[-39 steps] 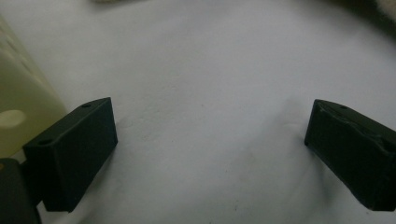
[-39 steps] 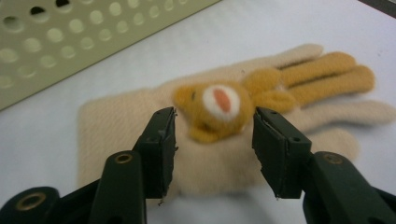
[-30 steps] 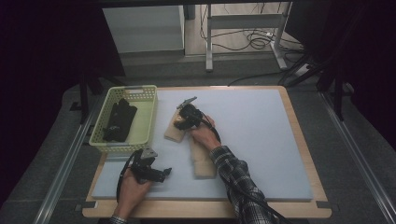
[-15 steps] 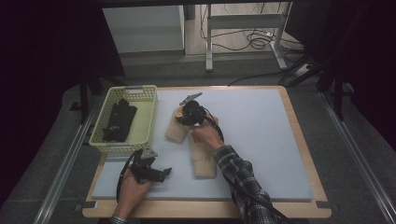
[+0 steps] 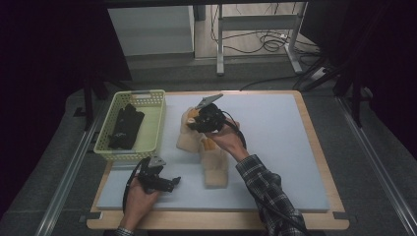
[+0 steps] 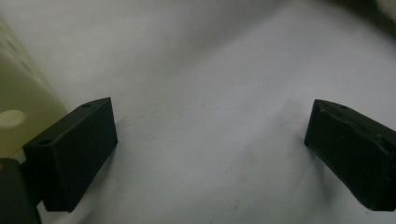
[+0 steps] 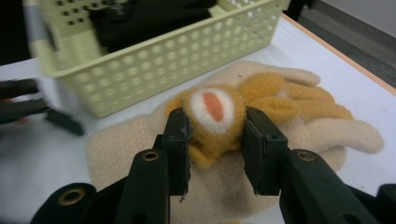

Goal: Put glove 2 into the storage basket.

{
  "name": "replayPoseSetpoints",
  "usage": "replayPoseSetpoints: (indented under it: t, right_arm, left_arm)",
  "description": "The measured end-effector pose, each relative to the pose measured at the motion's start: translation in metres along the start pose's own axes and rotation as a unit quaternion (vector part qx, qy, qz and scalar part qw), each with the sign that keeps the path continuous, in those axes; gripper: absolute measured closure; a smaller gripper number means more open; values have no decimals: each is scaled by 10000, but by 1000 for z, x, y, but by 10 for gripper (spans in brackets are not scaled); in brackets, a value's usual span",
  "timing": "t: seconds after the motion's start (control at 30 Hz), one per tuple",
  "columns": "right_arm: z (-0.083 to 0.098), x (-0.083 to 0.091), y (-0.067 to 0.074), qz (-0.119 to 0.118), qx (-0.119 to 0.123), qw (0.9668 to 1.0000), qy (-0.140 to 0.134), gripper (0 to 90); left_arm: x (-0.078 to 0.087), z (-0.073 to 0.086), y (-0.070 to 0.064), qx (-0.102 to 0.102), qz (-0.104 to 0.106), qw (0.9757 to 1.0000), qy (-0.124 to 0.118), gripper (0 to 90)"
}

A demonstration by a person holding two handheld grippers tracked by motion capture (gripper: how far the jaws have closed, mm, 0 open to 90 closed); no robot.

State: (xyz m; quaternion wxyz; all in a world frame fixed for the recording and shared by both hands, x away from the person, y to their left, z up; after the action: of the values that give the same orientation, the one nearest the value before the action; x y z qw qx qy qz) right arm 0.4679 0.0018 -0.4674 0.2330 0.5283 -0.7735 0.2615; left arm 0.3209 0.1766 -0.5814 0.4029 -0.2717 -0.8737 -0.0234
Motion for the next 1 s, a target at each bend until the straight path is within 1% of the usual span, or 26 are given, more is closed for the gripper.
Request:
replayPoseSetpoints:
  t: [0.1, 0.2, 0.27, 0.37, 0.43, 0.53, 0.6, 0.7, 0.83, 0.97, 1.0]
  right_arm:
    - [1, 17, 8, -90, 177, 9998, 11, 634]
    - [5, 35, 15, -208, 233, 9995, 5, 634]
    - [11, 47, 22, -295, 287, 9992, -2, 634]
    - [21, 62, 31, -359, 391, 9986, 52, 634]
    - [28, 69, 36, -433, 419, 9982, 74, 634]
    - [41, 77, 44, -546, 493, 9971, 198, 634]
    - [50, 79, 49, -622, 575, 9960, 272, 634]
    - [60, 78, 54, -705, 600, 9952, 325, 633]
    - [74, 66, 59, -786, 685, 9937, 418, 631]
    - [85, 51, 59, -804, 643, 9934, 501, 625]
    - [90, 45, 59, -701, 678, 9932, 637, 604]
  left_arm:
    - [0, 0, 0, 1, -2, 10000, 1, 24]
    - [0, 0, 0, 0, -1, 10000, 2, 24]
    - [0, 0, 0, -4, -2, 10000, -4, 24]
    - [0, 0, 0, -7, -4, 10000, -1, 24]
    - [0, 0, 0, -5, -2, 10000, -2, 24]
    - [0, 0, 0, 27, 0, 10000, -30, 24]
    - [0, 0, 0, 28, 0, 10000, -32, 24]
    - [0, 0, 0, 30, 2, 10000, -31, 24]
    - [0, 0, -1, 31, 0, 10000, -34, 24]
    - [0, 0, -1, 35, 1, 10000, -36, 24]
    - [0, 0, 0, 15, 0, 10000, -20, 24]
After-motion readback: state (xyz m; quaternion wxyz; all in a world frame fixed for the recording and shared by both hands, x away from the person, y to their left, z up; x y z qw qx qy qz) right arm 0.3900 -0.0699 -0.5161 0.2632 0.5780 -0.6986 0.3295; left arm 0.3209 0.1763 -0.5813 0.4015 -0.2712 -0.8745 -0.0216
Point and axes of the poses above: each handheld gripper's, and its own axes: x roughly backward along the jaws, z roughly out of its underside, y roughly to its left, the point moved 4 cm from there along -x, roughly forward along the jaws, and after that the axes turned 11 degrees about x, right-handed, at the moved point
